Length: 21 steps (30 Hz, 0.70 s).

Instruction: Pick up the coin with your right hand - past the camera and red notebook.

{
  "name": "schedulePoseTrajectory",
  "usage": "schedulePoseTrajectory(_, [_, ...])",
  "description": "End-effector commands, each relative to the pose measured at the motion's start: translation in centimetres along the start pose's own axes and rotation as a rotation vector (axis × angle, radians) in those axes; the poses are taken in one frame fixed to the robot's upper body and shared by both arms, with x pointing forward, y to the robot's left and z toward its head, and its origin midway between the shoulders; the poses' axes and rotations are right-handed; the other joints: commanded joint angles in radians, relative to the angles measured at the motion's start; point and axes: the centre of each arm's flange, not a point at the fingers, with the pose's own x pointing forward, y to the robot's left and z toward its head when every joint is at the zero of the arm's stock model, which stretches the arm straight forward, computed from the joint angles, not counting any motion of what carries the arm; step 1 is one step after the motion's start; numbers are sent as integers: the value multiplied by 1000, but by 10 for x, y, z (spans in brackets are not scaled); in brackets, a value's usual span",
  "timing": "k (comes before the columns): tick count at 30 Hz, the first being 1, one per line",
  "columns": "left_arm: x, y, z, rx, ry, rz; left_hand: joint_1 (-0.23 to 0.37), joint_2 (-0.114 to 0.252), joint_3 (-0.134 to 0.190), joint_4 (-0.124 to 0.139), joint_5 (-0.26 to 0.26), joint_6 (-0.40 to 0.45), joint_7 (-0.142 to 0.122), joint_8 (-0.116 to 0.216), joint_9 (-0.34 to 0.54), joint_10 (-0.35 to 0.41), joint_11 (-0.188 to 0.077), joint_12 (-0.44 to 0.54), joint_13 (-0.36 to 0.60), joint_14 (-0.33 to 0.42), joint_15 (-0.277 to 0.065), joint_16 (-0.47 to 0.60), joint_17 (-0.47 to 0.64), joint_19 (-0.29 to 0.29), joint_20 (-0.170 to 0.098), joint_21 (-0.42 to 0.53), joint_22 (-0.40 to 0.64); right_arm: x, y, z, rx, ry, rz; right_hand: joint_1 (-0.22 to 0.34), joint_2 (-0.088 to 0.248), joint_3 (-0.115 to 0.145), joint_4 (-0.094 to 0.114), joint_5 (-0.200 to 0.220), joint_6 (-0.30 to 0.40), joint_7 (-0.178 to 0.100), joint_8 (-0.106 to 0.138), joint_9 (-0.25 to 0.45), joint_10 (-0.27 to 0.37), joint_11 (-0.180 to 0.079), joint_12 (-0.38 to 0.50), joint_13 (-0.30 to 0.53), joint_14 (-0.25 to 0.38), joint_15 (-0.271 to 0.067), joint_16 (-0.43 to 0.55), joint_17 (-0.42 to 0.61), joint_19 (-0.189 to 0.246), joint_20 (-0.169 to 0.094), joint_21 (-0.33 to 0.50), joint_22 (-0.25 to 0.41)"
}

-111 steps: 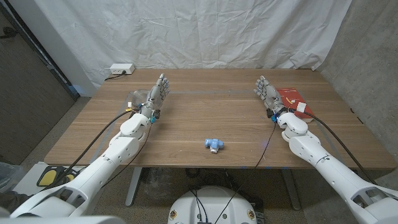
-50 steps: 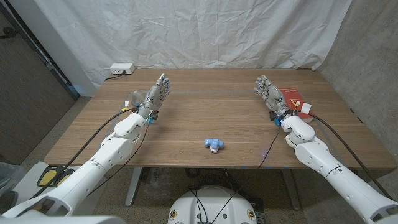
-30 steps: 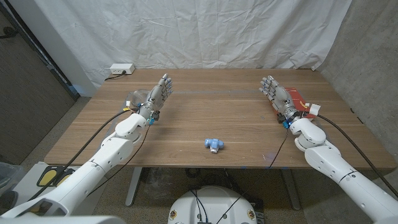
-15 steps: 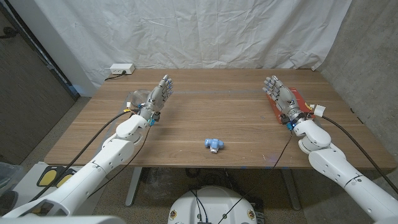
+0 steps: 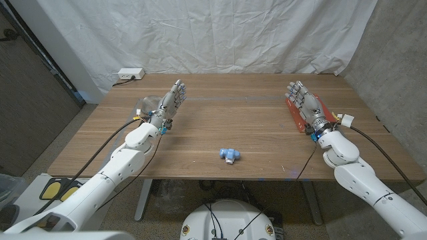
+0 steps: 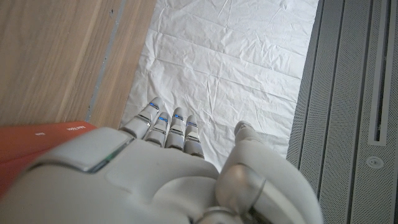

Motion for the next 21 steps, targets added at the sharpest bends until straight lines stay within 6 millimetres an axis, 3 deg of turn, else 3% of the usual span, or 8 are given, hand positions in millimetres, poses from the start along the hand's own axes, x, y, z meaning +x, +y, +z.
schedulePoseTrajectory(1, [0,-3,-2,-12,3,-5,6,8,0,-5,4,7,5,3,4,10,2,3,3,11,-1,1,2,4,-69,1,4,-12,-4,4,-11,-16,-14,12,5,4,-8,0,11,1,5,4,8,2,3,3,11,-1,1,2,9,-20,-2,5])
schedulePoseTrajectory(21, [1,-5,-1,-4,16,-24,12,14,-1,-8,6,15,4,2,4,18,9,2,3,20,-1,2,2,11,-63,1,4,-38,-8,8,-37,-26,-51,25,7,5,-21,1,40,-6,10,4,25,-5,5,3,24,-7,1,0,22,-20,-3,6])
